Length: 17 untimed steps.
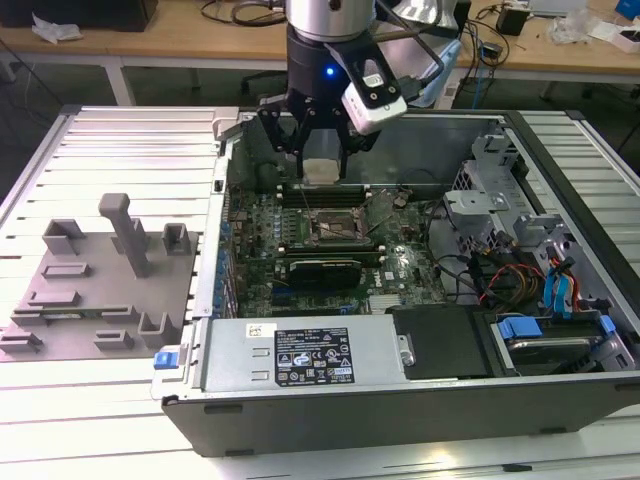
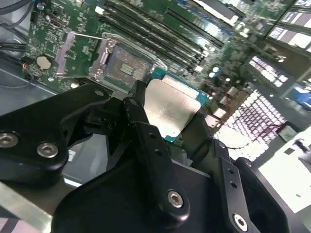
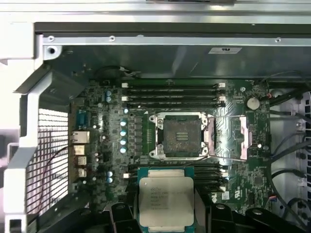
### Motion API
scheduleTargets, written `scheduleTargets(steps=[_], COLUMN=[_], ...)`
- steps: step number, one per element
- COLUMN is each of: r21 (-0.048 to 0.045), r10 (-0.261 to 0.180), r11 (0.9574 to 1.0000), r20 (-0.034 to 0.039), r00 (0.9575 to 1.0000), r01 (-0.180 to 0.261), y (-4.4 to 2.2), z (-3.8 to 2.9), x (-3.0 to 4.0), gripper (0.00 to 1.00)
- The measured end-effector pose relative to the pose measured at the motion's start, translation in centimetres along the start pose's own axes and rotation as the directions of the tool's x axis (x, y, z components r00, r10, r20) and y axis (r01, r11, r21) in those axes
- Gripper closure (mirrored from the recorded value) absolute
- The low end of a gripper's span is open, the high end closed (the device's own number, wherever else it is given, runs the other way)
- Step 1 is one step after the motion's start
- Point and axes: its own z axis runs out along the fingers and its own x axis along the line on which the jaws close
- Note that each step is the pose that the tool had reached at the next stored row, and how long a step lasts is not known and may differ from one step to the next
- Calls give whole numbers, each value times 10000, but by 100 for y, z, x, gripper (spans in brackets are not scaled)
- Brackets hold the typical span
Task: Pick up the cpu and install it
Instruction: 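Pick up the cpu and move it towards the insertion slot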
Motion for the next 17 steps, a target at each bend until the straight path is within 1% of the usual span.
scheduleTargets(steps=[5,7,12,15,17], r21=[0,2,1,1,2], r10=[0,1,0,1,-2], r11=[10000,10000,10000,10000,10000], r20=[-13,-19,-23,-23,-24], r00=[10000,10000,10000,10000,10000], r01=[0,-1,0,-1,2], y=[73,125,175,195,223], z=[72,115,186,218,251], x=[-84,-126,-195,-219,-225], gripper=[45,45,45,45,45])
